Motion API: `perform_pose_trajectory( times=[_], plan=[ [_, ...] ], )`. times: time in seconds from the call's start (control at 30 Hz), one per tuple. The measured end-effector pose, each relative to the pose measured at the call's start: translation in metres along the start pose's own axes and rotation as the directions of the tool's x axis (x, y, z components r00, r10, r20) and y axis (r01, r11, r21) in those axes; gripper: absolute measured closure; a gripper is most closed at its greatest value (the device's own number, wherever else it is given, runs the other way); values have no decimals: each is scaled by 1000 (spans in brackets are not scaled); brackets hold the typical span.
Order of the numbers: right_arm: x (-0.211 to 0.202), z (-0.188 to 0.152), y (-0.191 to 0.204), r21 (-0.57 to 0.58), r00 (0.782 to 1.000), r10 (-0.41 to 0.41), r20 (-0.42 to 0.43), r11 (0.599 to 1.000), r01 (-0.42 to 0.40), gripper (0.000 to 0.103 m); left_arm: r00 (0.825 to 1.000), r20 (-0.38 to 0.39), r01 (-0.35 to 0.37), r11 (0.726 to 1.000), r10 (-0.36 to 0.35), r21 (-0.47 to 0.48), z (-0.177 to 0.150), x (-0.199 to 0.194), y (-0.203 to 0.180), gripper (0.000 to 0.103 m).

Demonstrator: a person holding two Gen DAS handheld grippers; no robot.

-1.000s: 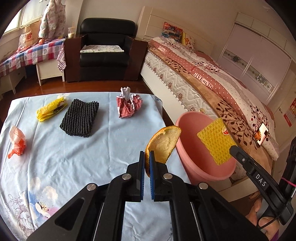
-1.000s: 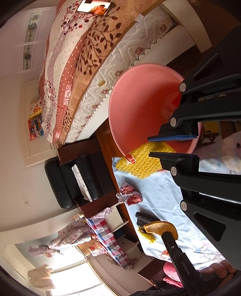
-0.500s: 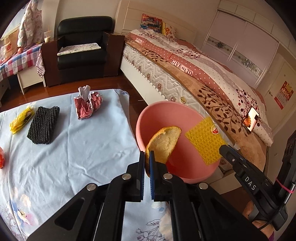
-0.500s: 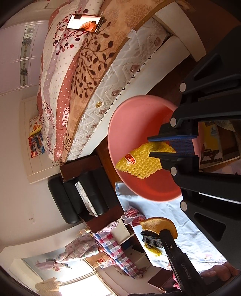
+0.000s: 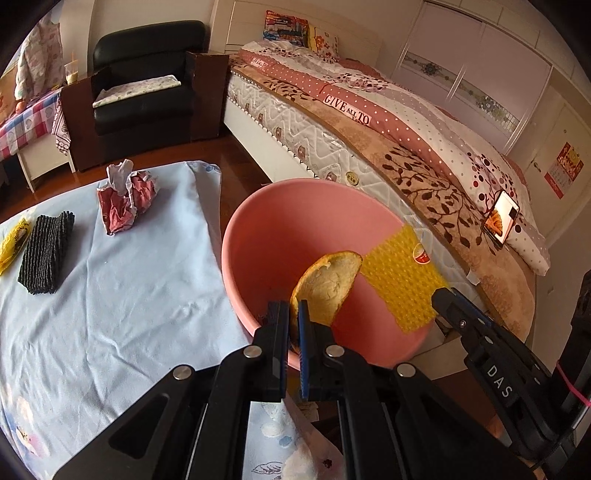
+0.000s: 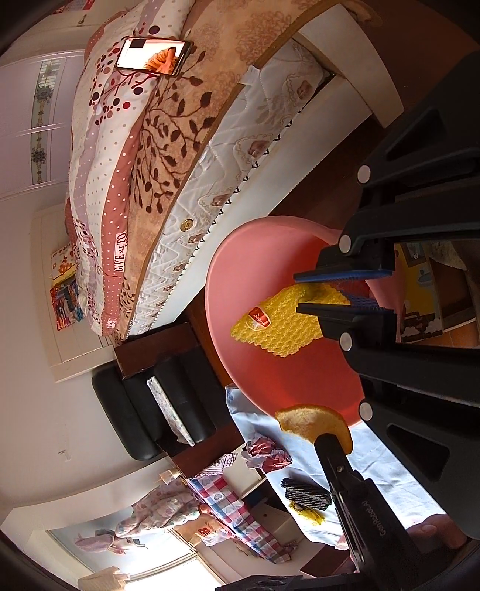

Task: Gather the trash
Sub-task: 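Carry the orange peel and yellow foam net over the pink bucket, then open both tools to drop the peel and yellow net into the bucket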

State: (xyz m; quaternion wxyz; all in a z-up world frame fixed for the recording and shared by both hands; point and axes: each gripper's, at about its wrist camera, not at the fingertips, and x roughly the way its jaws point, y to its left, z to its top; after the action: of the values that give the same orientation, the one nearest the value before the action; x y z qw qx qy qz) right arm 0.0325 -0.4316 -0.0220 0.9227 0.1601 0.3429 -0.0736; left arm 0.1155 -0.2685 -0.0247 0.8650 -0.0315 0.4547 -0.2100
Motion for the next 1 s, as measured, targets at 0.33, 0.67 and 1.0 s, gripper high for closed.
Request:
perform_pose_trajectory(
  times=[0.33,0.67,1.0],
  plan=[
    [8,0,-2,2,1000,-13,-10,1000,13,92,999,-27,-21,1000,21,14,-1,24,-5,99],
    [13,-1,1,-1,1000,-18,-20,1000,18,92,1000,-15,-13,1000,13,3,0,27,-3,86],
    [15,0,2,0,1000,-22,-19,1000,22,92,1000,-2,-6,1000,6,-16,2,18,3,55]
  ],
)
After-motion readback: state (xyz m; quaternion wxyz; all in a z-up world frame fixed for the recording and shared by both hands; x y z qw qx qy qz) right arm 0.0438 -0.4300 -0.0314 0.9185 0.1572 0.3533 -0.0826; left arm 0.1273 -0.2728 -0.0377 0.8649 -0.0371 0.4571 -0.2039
